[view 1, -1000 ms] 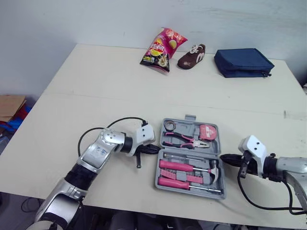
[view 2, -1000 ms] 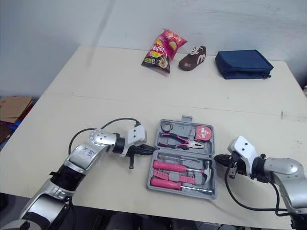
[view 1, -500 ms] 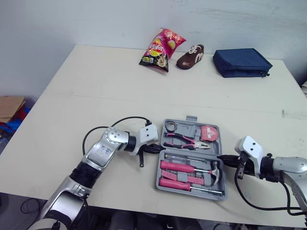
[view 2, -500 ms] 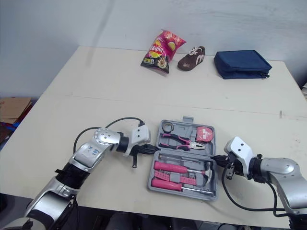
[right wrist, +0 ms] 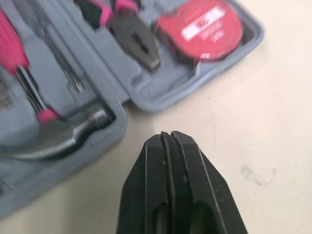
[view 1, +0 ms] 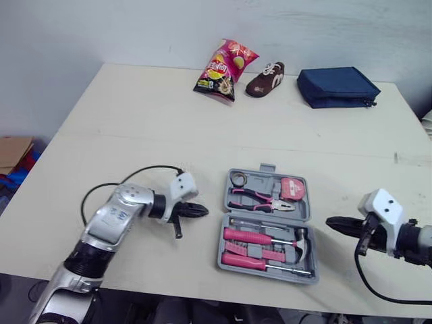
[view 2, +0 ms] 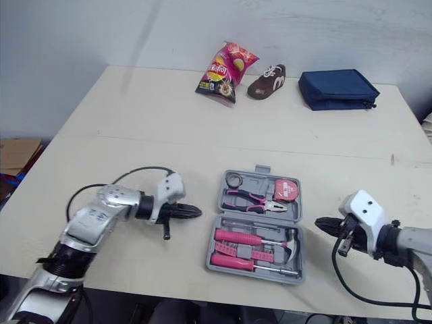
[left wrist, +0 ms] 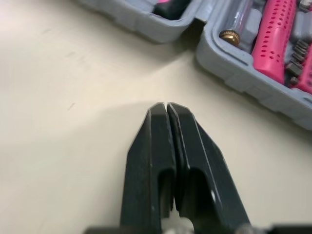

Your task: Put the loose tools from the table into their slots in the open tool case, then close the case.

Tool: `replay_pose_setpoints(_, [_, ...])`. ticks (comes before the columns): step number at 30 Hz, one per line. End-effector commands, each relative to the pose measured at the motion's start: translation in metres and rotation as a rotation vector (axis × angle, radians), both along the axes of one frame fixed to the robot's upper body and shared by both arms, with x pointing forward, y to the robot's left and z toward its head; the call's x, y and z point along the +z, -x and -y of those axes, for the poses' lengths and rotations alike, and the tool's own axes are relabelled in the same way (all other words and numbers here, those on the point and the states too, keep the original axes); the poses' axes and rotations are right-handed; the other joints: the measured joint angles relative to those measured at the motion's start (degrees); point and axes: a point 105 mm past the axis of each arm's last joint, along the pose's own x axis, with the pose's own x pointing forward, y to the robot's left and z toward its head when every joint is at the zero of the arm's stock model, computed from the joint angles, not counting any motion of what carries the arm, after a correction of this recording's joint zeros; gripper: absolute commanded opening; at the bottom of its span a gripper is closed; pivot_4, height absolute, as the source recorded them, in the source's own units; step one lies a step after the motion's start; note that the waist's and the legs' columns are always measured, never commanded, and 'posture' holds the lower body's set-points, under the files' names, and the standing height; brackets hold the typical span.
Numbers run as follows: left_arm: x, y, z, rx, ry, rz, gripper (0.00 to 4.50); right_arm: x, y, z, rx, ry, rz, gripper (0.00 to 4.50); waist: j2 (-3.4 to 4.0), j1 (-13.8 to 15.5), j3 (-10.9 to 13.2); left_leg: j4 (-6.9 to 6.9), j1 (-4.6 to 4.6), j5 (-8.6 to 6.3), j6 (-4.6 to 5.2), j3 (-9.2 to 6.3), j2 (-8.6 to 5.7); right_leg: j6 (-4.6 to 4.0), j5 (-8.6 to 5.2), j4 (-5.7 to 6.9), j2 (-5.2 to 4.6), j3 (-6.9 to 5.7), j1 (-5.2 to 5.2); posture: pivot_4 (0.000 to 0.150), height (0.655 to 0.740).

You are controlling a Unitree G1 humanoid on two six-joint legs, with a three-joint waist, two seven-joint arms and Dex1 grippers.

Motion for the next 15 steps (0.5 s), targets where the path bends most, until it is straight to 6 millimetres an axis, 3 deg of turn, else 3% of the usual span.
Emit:
replay_pose_setpoints(1, [0.024,-0.006,0.014,0.078,0.066,-0.045,1.17,0.024,-0.009,-0.013,-0.084,-0.083,0.042,1.35,0.0,0.12,0.0,0.04,0.0,-0.01,0.02,-0.02,-0.01,0.01,0.01,0.0,-0.01,0.0,0.01,0.15,0.74])
replay_pose_setpoints(3, [0.029,-0.015,0.019,0.138,0.088,-0.07,2.16,0.025,-0.017,-0.015,-0.158,-0.099,0.037,2.44,-0.01,0.15,0.0,0.04,-0.04,-0.01,0.01,-0.06,-0.04,0.02,0.01,-0.03,0.0,-0.01,0.0,0.15,0.74])
replay_pose_setpoints(4, [0.029,-0.021,0.022,0.172,0.1,-0.086,2.59,0.025,-0.02,-0.018,-0.192,-0.11,0.023,2.51,0.0,0.17,0.0,0.04,-0.09,-0.01,0.01,-0.06,-0.04,0.02,0.01,-0.04,0.0,-0.01,-0.05,0.15,0.74])
replay_pose_setpoints(7, [0.024,-0.029,0.029,0.231,0.096,-0.123,2.59,0.024,-0.028,-0.021,-0.267,-0.128,-0.009,2.51,0.0,0.15,0.0,0.17,-0.62,0.05,-0.02,-0.08,-0.04,0.03,0.02,0.05,0.02,-0.02,-0.53,0.15,0.74])
replay_pose_setpoints(11, [0.017,-0.041,0.043,0.328,0.111,-0.164,2.59,0.017,-0.036,-0.019,-0.37,-0.154,-0.054,2.51,0.01,0.23,0.01,0.12,-0.67,0.08,-0.08,-0.04,0.01,0.02,0.01,0.04,0.04,-0.03,-0.64,0.15,0.74])
replay_pose_setpoints(15, [0.016,-0.036,0.059,0.288,0.101,-0.145,2.59,0.004,-0.04,-0.022,-0.409,-0.123,-0.085,2.51,0.01,0.31,0.0,0.19,-0.74,0.09,-0.07,-0.04,-0.04,0.03,0.01,0.06,0.0,-0.02,-0.67,0.15,0.74])
